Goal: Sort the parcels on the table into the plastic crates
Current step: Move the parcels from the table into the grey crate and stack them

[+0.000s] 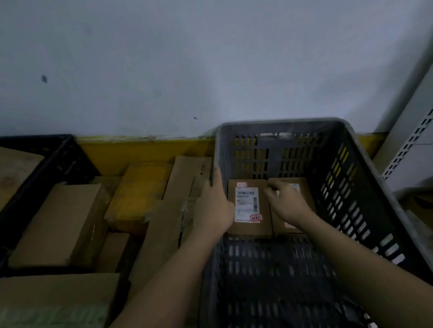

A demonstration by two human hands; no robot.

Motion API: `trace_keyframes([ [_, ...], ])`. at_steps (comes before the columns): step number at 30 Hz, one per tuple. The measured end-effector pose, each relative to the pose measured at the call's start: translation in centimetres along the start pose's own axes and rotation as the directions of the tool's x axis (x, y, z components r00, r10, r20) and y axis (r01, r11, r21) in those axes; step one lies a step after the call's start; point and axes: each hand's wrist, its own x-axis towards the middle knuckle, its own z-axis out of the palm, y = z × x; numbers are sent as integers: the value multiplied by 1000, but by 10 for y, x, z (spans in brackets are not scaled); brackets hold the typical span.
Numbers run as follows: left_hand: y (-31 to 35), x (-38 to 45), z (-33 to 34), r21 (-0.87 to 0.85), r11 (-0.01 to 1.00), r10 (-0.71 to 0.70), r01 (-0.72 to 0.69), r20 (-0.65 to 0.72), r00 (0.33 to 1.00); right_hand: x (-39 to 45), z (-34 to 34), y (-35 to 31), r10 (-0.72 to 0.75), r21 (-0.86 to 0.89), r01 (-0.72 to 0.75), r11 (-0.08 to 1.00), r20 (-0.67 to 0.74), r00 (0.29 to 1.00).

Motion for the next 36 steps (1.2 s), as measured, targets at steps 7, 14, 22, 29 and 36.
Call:
trace_keyframes([
  [7,-4,-7,-8,-318,947,-57,34,-64,996,-37,-9,-85,-264,132,272,953,-79,961],
  [14,-79,-19,-66,-205,978,-57,26,-147,987,-63,2,-121,-377,116,375,920,-2,926],
  [22,-192,-41,-144,-207,948,-287,241,-231,930,-68,60,-179,-462,97,453,886,98,882],
  [29,-285,-59,-173,-20,905,-424,426,-143,894,-86,138,-241,-404,181,367,913,257,878],
  [36,-333,-50,-180,29,922,-383,386,-79,920,-91,228,-271,-202,254,97,962,430,880],
])
